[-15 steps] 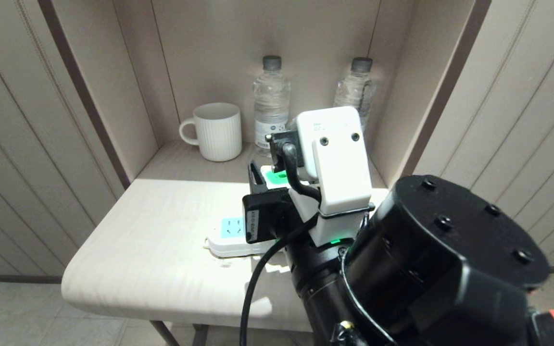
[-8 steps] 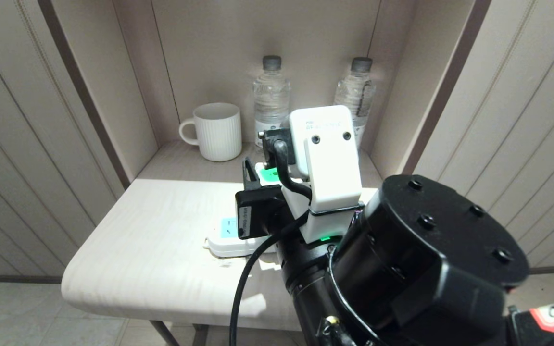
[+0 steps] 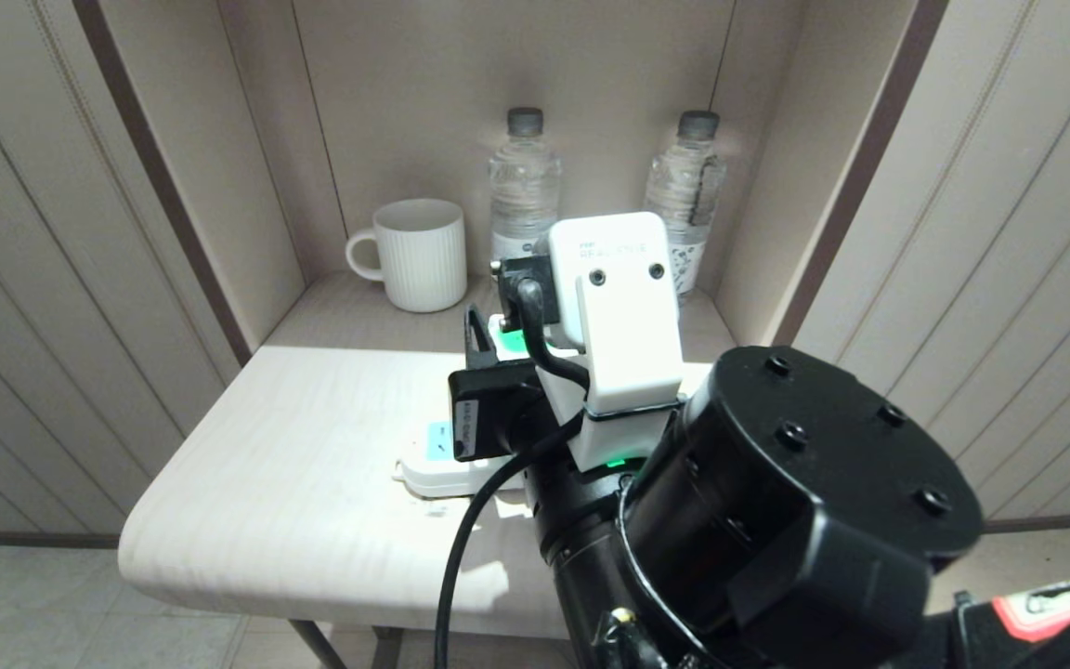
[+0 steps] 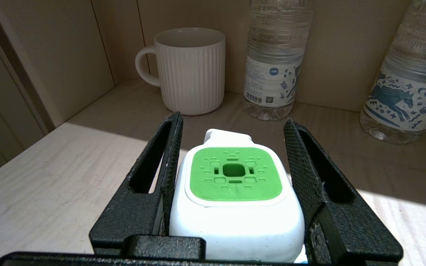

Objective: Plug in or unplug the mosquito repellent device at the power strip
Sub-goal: Place the mosquito repellent liquid on the table

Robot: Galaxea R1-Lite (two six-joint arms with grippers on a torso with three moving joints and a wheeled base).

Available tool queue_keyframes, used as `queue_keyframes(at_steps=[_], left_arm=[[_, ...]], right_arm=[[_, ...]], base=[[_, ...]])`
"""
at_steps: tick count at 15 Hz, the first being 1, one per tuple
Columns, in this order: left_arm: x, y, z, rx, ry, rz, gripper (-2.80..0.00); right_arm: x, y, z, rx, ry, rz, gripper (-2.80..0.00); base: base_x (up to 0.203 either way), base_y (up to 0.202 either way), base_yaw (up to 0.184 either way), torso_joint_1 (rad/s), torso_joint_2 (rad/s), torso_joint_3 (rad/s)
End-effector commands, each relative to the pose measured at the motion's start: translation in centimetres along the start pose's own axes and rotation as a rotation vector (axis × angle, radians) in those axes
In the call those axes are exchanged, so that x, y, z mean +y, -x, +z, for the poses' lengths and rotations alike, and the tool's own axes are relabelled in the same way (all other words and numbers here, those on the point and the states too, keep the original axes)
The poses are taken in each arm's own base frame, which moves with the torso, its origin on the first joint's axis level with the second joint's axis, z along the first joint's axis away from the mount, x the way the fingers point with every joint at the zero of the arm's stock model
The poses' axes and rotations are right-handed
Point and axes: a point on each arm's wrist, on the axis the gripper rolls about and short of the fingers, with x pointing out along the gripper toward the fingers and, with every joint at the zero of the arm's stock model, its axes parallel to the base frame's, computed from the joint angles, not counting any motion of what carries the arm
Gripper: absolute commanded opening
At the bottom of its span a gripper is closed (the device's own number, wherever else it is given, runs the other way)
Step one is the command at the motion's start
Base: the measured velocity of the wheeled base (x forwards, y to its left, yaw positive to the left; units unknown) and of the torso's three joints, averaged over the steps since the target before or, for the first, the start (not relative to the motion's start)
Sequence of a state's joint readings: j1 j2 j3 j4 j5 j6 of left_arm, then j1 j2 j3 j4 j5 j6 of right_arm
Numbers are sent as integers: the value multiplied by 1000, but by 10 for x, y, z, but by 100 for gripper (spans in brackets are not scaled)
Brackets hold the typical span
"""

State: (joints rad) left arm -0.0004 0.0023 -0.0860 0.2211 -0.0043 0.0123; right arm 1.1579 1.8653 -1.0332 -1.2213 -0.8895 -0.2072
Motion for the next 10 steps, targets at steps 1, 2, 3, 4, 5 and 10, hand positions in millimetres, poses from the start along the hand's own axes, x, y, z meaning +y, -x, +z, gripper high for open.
queue_keyframes(at_steps=[1,2,3,4,5,10], left_arm=[[0,0,0,2,0,-1,-280],[0,0,0,2,0,-1,-280],[0,0,0,2,0,0,-280],[0,0,0,2,0,-1,-280],[0,0,0,2,0,-1,-280],[0,0,0,2,0,0,-280]], right_arm=[[1,-1,-4,4,6,-7,-280],[2,-2,-5,5,8,-6,-280],[2,-2,-5,4,7,-7,-280],[1,-2,-4,4,6,-7,-280],[1,-2,-4,4,6,-7,-280],[1,-1,-3,4,5,-16,-280]], base=[[0,0,0,0,0,0],[0,0,0,0,0,0],[0,0,0,0,0,0],[0,0,0,0,0,0],[0,0,0,0,0,0],[0,0,0,0,0,0]])
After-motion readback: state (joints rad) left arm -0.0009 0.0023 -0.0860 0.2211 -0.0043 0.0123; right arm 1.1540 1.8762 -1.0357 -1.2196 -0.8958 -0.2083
